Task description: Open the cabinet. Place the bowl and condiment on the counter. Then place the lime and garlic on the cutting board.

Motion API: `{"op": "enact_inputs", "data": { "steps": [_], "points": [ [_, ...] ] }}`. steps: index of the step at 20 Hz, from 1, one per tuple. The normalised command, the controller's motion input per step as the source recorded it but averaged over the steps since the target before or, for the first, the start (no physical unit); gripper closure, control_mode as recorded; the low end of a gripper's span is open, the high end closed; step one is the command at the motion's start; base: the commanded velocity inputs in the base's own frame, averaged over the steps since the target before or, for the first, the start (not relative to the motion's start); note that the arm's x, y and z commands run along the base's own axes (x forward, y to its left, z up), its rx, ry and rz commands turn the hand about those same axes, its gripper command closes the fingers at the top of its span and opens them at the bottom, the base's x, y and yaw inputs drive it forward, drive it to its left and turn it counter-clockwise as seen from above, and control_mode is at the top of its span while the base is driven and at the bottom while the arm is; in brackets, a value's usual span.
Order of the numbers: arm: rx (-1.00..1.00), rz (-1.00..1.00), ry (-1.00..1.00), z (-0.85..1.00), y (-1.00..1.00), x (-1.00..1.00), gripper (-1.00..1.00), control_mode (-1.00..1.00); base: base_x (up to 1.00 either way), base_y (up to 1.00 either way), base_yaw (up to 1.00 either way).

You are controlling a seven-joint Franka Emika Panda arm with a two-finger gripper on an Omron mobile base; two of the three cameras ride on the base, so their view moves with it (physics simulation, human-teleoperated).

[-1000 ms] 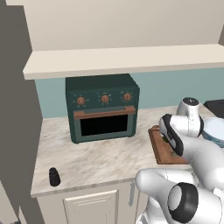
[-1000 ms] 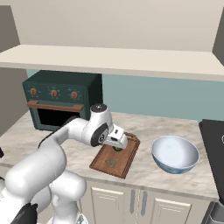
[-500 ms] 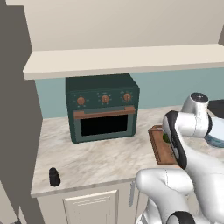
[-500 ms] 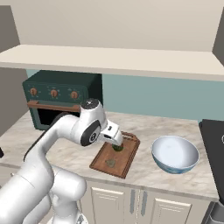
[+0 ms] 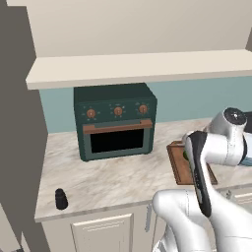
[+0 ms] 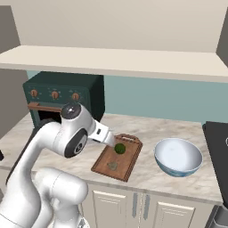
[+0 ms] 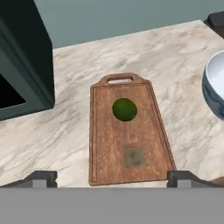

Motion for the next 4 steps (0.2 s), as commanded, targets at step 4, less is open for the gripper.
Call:
{"op": "enact_inputs", "data": {
  "steps": [4],
  "points": [
    [0.0,-0.02,-0.1,0.75,0.22,-0.33,-1.0,-1.0,0.0,0.0,0.0]
  ]
}}
